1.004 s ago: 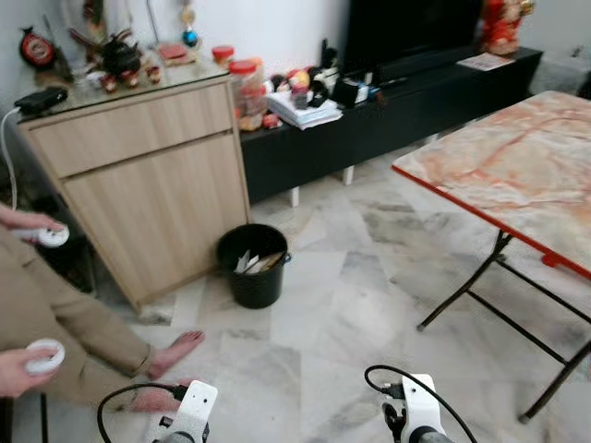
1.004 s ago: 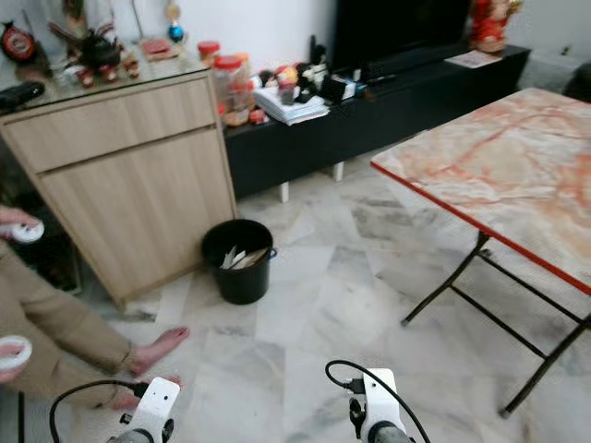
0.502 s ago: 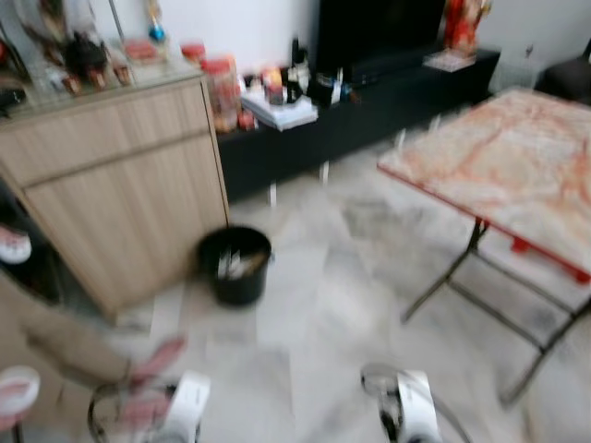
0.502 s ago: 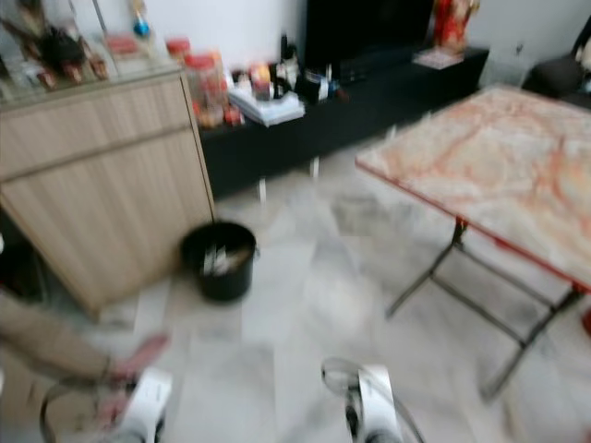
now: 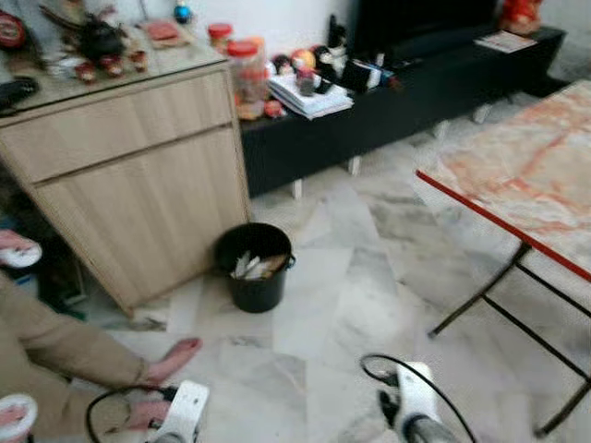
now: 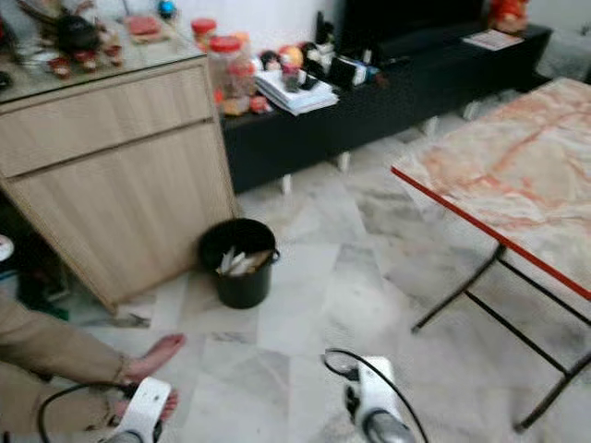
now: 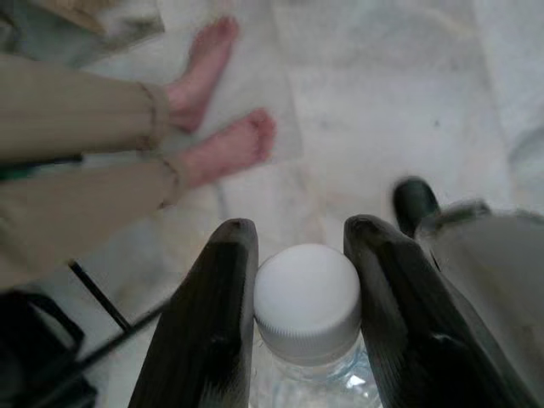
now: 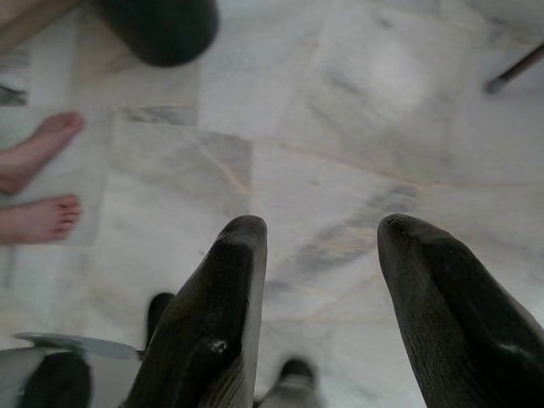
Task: Picking trash to rubbish bin
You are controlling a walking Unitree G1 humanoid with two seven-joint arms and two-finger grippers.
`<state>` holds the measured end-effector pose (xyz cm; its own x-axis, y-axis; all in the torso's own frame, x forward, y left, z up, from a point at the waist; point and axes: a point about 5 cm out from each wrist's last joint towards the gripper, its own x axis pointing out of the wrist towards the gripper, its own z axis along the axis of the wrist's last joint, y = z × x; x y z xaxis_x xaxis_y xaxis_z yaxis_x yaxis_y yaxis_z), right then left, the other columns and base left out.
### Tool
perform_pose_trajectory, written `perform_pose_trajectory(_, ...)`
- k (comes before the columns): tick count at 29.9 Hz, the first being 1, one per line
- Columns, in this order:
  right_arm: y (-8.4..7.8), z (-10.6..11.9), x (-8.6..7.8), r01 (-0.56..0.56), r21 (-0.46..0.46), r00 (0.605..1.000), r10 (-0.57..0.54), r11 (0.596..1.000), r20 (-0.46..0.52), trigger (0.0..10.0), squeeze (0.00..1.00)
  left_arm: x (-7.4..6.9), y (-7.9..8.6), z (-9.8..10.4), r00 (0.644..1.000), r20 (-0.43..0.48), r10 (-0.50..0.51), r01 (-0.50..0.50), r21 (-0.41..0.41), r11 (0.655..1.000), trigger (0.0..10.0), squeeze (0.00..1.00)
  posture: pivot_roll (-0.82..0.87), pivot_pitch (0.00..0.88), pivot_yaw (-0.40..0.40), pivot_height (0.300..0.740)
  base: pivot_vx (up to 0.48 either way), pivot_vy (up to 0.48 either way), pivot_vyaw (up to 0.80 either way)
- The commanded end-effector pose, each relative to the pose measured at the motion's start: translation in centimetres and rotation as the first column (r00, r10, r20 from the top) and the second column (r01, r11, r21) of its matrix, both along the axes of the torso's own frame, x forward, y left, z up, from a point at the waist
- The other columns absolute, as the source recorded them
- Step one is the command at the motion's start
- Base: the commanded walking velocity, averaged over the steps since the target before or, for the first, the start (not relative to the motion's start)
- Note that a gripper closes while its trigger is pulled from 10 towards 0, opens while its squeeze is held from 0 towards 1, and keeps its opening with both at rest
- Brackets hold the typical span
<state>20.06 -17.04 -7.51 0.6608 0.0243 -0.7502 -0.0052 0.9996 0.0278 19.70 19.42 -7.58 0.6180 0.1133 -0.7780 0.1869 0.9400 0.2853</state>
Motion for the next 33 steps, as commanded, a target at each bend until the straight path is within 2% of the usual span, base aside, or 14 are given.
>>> perform_pose_trajectory(1,-0.96,-0.3,-0.71,0.002,-0.026,1.0,-0.003,1.0,-0.024,10.0,0.0,0.19,-0.27,0.06,1.0,0.009,0.013,-0.013,-0.011,1.0,10.0,0.0,0.04,0.069,0.025,0.74,0.322,0.0,0.0)
perform_pose_trajectory(4,-0.93,-0.33,-0.75,-0.006,-0.029,1.0,0.006,1.0,-0.028,10.0,0.0,0.18,-0.27,0.06,1.0,0.009,0.015,-0.015,-0.011,1.0,10.0,0.0,0.04,0.069,0.025,0.74,0.325,0.0,0.18)
perform_pose_trajectory(9,-0.83,-0.39,-0.82,-0.013,-0.03,0.999,0.012,0.999,-0.034,10.0,0.0,0.17,-0.22,0.06,1.0,0.009,0.019,-0.019,-0.012,1.0,10.0,0.0,0.04,0.074,0.023,0.74,0.324,0.0,0.8)
perform_pose_trajectory(11,-0.86,-0.38,-0.81,0.013,-0.023,0.999,-0.014,1.0,-0.031,10.0,0.0,0.12,-0.13,0.05,1.0,0.007,0.022,-0.022,-0.012,1.0,10.0,0.0,0.05,0.077,0.02,0.74,0.324,0.0,0.0)
perform_pose_trajectory(33,-0.94,-0.26,-0.58,0.019,-0.025,0.999,-0.02,1.0,-0.025,10.0,0.0,0.18,0.07,0.1,1.0,0.008,0.027,-0.027,-0.009,1.0,10.0,0.0,0.05,0.074,0.018,0.74,0.324,0.0,0.0)
